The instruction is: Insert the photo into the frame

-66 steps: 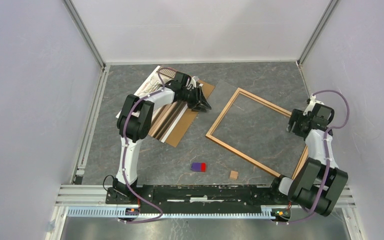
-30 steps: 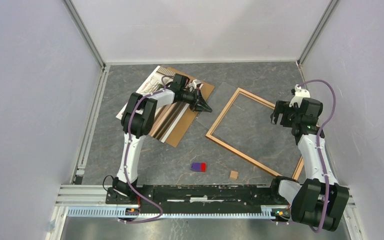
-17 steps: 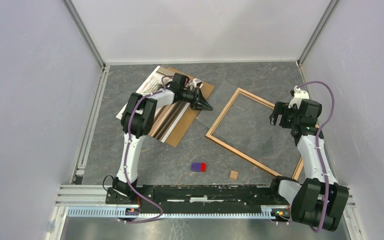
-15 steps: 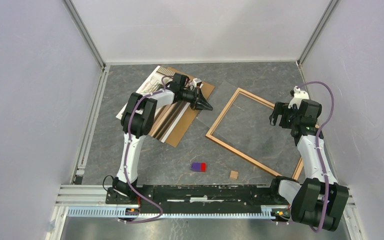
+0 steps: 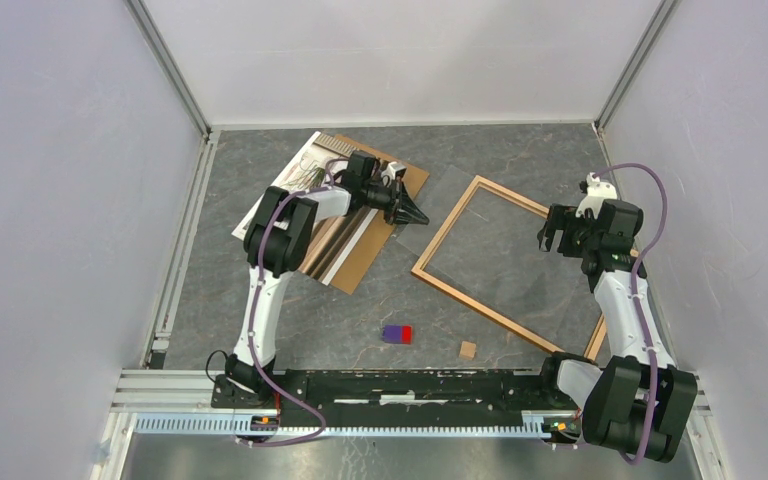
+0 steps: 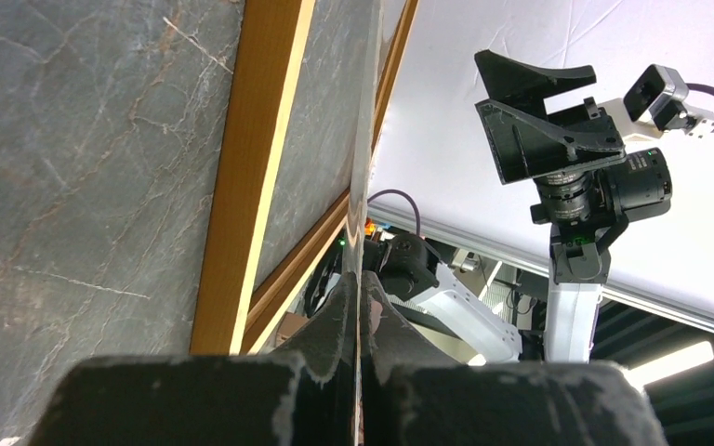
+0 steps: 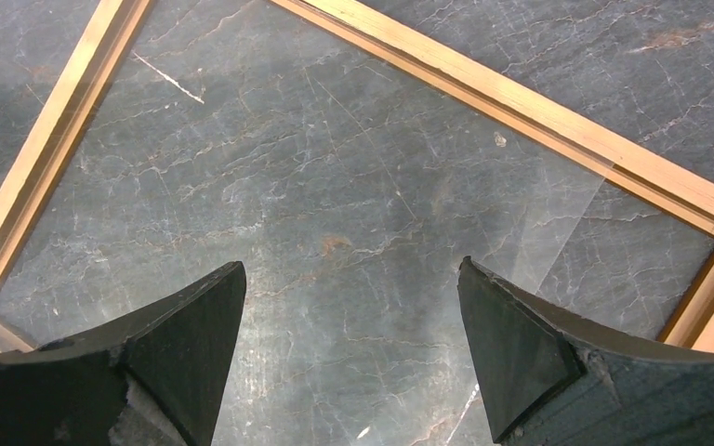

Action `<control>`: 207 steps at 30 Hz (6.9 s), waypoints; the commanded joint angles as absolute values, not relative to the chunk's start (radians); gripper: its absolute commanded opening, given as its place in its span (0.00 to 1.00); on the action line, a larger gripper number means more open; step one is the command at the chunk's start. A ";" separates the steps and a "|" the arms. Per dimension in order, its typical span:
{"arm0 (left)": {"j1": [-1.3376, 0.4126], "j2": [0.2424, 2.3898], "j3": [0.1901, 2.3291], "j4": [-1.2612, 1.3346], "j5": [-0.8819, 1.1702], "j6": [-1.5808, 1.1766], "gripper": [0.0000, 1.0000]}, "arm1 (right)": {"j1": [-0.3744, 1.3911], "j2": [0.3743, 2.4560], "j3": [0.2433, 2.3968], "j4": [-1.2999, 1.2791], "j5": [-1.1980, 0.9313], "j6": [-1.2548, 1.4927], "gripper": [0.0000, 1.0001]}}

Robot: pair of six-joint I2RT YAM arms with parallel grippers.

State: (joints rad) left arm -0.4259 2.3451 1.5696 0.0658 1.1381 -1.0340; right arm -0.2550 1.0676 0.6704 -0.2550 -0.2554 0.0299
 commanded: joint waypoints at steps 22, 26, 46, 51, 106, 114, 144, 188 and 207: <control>-0.463 2.341 1.486 0.332 1.171 -1.230 0.02 | -0.248 1.059 0.649 -0.213 -0.285 0.041 0.90; -0.462 2.346 1.431 0.573 1.169 -1.380 0.03 | -0.245 1.061 0.646 -0.217 -0.281 0.037 0.91; -0.360 2.275 1.478 -0.022 1.120 -0.875 0.02 | -0.245 1.078 0.646 -0.218 -0.243 0.073 0.92; -0.328 2.313 1.667 -0.501 1.009 -0.522 0.02 | -0.246 1.110 0.619 -0.180 -0.252 0.135 0.92; -0.269 2.246 1.632 -0.421 0.995 -0.583 0.02 | -0.493 1.336 0.094 0.725 -0.853 0.632 0.70; -0.312 2.231 1.569 -0.227 0.992 -0.717 0.02 | -0.510 1.320 0.135 0.639 -0.828 0.570 0.51; -0.342 2.230 1.622 -0.312 0.977 -0.642 0.02 | -0.568 1.208 0.210 0.445 -0.723 0.411 0.28; -0.347 2.251 1.620 -0.236 1.004 -0.711 0.12 | -0.646 1.204 0.208 0.469 -0.715 0.424 0.00; -0.374 2.199 1.615 -0.235 0.998 -0.709 0.29 | -0.672 1.212 0.198 0.478 -0.711 0.431 0.00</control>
